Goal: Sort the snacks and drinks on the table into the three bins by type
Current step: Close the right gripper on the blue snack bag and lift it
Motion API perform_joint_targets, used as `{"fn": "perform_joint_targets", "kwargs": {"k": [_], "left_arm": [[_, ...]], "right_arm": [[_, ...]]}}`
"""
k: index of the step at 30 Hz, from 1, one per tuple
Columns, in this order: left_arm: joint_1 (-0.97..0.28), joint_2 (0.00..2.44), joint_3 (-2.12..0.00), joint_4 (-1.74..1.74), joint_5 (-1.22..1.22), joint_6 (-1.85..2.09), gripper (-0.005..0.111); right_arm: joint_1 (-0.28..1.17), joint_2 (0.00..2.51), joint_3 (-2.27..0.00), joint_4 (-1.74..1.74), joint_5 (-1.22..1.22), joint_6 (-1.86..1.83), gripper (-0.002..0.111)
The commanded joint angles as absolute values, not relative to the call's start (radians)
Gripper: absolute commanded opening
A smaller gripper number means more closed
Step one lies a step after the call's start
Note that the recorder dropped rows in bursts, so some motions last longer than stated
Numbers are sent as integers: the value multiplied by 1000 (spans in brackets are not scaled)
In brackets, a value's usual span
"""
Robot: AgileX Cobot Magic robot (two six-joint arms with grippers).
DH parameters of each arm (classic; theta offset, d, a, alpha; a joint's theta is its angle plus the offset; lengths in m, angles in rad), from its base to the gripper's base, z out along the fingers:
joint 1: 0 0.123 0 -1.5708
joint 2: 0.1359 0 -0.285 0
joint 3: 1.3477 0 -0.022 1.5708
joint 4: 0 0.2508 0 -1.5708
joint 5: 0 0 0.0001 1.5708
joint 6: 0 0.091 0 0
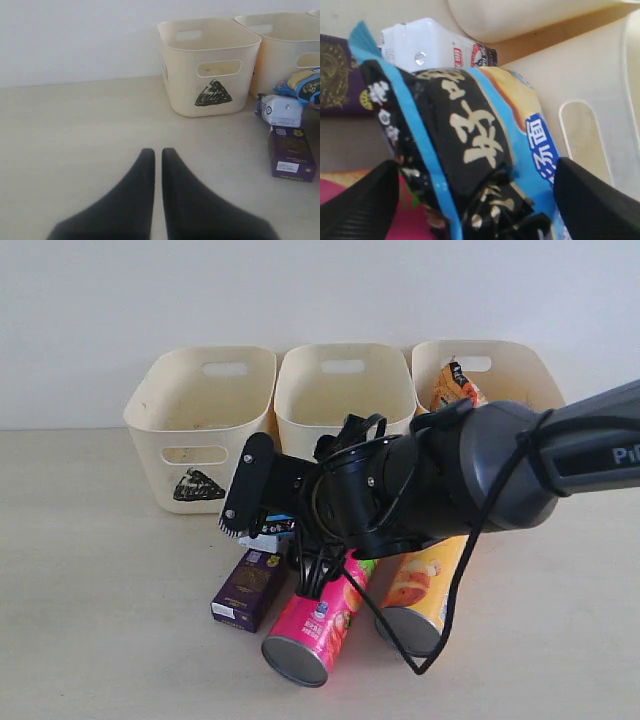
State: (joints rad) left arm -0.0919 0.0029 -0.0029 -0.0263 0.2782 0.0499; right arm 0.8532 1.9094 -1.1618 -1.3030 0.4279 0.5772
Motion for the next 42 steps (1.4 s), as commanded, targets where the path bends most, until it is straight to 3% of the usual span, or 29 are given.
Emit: {"fn": "perform_joint_targets", "kwargs": {"k": [1, 9, 12, 16, 17, 19, 20, 31, 42], "left_arm": [[-98, 0, 0, -37, 271, 54, 4], [-98, 0, 0, -37, 271, 54, 4], [-98, 0, 0, -37, 271, 54, 4], [-98, 0, 0, -37, 271, 54, 4], [-98, 0, 0, -37, 271, 54, 4], [-98, 0, 0, -37, 271, 54, 4], [-98, 0, 0, -37, 271, 54, 4], [-98, 0, 0, -37, 271, 54, 4], [-98, 0, 0, -37, 271, 54, 4]], "right_arm": [[848, 1935, -1167, -1317, 410, 581, 75], [847, 1968, -1167, -1392, 514, 608, 75], [847, 1969, -1167, -1446, 516, 673, 69], [847, 1969, -1167, -1536, 542, 779, 43], [847, 1969, -1167, -1542, 553, 791, 24], [847, 1969, -1167, -1544, 560, 791, 4], [847, 1969, -1167, -1547, 565, 791, 0], [849, 1935, -1167, -1573, 598, 776, 0], [849, 1765, -1167, -1279, 547, 556, 0]]}}
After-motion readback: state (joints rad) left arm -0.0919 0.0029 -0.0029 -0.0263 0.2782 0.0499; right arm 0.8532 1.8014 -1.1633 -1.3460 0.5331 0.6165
